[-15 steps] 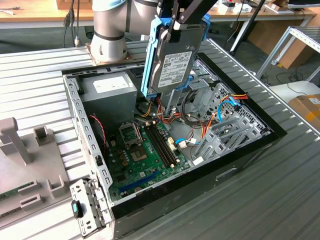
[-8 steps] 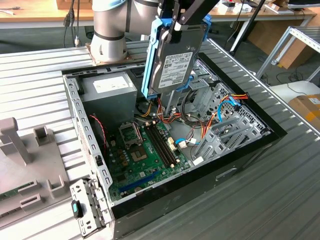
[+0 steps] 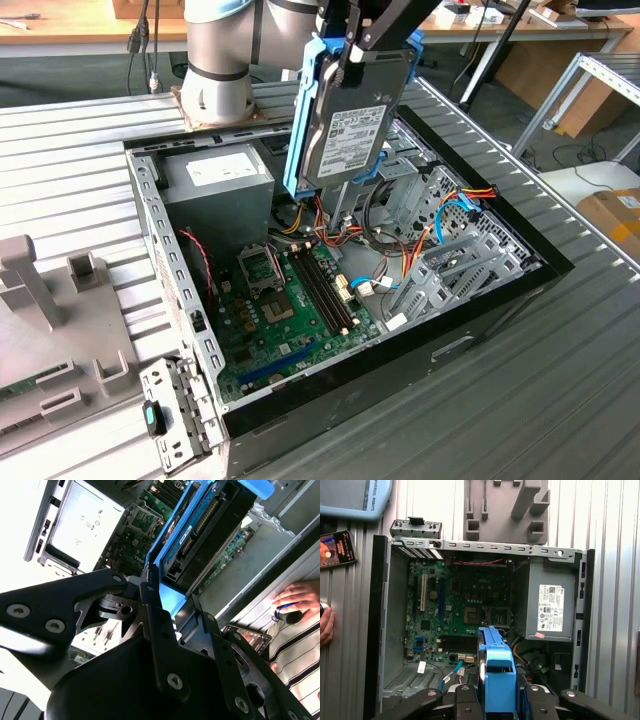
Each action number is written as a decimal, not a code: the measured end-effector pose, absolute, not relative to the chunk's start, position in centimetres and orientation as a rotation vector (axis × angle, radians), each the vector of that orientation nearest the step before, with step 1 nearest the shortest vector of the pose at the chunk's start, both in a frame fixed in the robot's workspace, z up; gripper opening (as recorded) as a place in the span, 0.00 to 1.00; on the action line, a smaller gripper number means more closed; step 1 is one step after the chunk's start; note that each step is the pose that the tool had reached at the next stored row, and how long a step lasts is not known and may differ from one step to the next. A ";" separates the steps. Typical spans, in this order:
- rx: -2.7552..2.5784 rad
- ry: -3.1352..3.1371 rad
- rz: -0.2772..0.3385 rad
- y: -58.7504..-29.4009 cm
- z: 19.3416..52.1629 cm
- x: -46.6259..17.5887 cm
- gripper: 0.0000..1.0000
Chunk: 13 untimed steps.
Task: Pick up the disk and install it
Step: 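Pick up the disk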
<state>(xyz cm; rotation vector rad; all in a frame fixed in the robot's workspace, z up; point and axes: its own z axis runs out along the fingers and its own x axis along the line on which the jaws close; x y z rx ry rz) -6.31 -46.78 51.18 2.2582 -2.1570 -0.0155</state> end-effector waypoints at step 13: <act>2.258 -2.157 -0.016 -48.1 51.2 -6.3 0.37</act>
